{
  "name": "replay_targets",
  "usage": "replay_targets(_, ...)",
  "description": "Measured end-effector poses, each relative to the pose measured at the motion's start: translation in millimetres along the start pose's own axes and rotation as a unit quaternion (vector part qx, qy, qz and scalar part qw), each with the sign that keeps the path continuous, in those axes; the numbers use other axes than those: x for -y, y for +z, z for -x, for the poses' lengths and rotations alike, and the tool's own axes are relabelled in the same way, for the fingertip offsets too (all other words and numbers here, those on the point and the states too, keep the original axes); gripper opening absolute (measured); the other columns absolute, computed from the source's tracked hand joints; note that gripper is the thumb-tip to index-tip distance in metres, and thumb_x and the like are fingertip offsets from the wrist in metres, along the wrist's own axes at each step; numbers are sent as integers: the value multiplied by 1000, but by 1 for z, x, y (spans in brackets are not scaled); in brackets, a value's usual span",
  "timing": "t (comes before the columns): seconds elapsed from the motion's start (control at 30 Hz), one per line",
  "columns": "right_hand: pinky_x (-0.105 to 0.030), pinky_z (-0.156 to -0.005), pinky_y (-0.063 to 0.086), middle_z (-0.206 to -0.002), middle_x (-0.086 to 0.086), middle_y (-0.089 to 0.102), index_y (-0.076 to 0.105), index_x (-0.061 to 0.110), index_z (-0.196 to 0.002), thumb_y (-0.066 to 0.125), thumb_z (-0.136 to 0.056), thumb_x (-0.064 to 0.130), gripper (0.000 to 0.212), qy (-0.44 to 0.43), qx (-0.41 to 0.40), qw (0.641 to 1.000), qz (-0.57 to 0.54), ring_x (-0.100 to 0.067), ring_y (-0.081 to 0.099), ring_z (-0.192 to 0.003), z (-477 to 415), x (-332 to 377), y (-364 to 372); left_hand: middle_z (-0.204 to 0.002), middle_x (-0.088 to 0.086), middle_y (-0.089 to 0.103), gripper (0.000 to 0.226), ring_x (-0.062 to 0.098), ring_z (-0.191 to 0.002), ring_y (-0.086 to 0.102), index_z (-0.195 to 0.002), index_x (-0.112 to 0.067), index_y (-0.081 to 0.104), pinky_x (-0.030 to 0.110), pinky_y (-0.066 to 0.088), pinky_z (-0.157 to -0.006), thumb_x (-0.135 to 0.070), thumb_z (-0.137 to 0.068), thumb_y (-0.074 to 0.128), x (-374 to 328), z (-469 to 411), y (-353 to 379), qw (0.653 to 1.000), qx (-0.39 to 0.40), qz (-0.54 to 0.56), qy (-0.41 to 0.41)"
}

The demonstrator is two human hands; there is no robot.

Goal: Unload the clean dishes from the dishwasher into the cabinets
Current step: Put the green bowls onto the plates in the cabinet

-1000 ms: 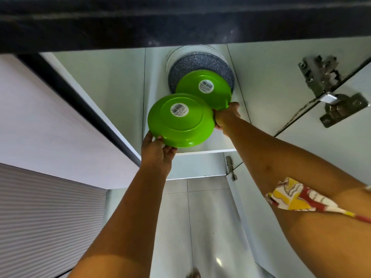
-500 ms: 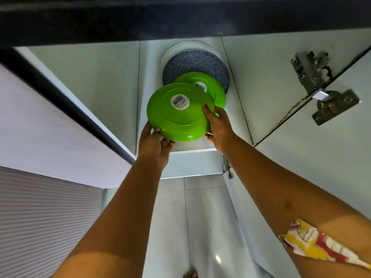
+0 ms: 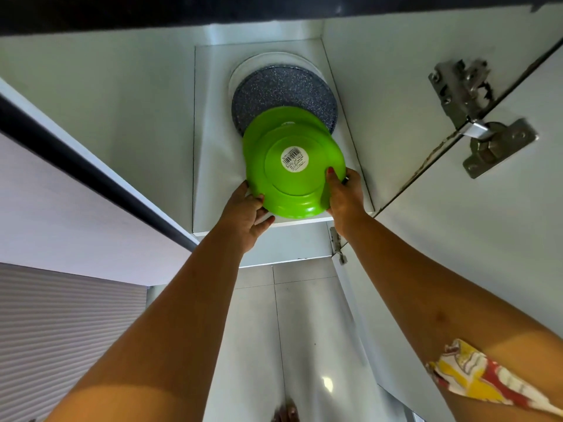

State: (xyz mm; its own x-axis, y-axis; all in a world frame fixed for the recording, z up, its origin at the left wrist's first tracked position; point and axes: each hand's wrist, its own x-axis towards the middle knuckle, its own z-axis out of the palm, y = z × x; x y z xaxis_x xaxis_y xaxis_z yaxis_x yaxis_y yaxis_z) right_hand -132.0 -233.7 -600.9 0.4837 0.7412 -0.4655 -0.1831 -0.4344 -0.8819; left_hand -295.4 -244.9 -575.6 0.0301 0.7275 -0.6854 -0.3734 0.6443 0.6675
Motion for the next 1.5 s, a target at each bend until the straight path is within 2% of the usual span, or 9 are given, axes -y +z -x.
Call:
replay_targets(0.13,-43,-99,44,-131,-18,53,31,8,-142,52,-95,22,53,-92,-61,988,107,-33,53,-119,-1,3,4,-139,6,49,45,25,-123,49,-136,-17,42,36,43,-91,2,-95,42,-4,0,9,998,3,-48,26)
replay_targets(0.27,-45,-106,37,-141,-17,41,27,11,-145,60,-90,20,65,-192,-20,954,229,-35,42,-128,-1,6,6,-147,5,38,69,26,-131,41,-147,-28,21,37,39,-100,7,-92,46,-7,3,17,996,11,-64,57)
replay_targets(0.43,-49,-113,18,-155,-21,11,26,17,-147,68,-80,45,84,-239,11,904,354,-42,12,-141,12,-12,2,-150,3,33,69,27,-132,39,-148,-27,22,41,40,-98,3,-92,50,-6,7,19,986,16,-139,86)
replay_targets(0.6,-53,-114,8,-155,-21,9,26,18,-148,67,-71,62,98,-314,17,851,421,-44,4,-143,24,-34,-4,-150,5,29,70,22,-116,43,-147,-26,24,29,47,-75,4,-91,52,-4,12,15,973,14,-191,127)
replay_targets(0.67,-54,-114,9,-155,-22,9,25,19,-148,69,-67,64,103,-318,27,845,429,-45,5,-142,25,-37,-5,-151,5,27,71,25,-127,39,-147,-26,25,41,47,-95,5,-90,53,-1,12,14,970,1,-199,139)
replay_targets(0.93,-51,-113,27,-156,-17,14,10,19,-151,80,-62,53,118,-210,3,939,272,-39,20,-141,9,-17,-2,-149,4,34,64,25,-133,38,-144,-25,32,45,36,-109,3,-90,54,4,11,13,964,2,-229,138)
replay_targets(1.2,-41,-106,37,-148,-13,31,13,19,-151,86,-55,49,124,-123,67,946,293,-32,35,-135,-30,9,13,-143,9,36,61,32,-127,43,-140,-32,41,47,42,-103,-7,-88,60,2,-9,5,929,-44,-328,168)
replay_targets(1.33,-48,-82,56,-140,-6,41,30,29,-144,88,-53,43,110,-93,84,963,238,-31,49,-122,-34,15,32,-148,10,28,68,35,-130,39,-144,-38,31,49,38,-106,-13,-88,62,-10,-25,-6,901,-36,-400,164)
replay_targets(1.5,-27,-52,55,-141,-2,41,27,28,-145,89,-56,35,108,-44,66,984,161,-24,51,-110,-44,29,54,-152,3,21,74,33,-132,35,-144,-44,23,47,41,-104,-19,-88,64,-35,-39,-1,881,-32,-448,149)
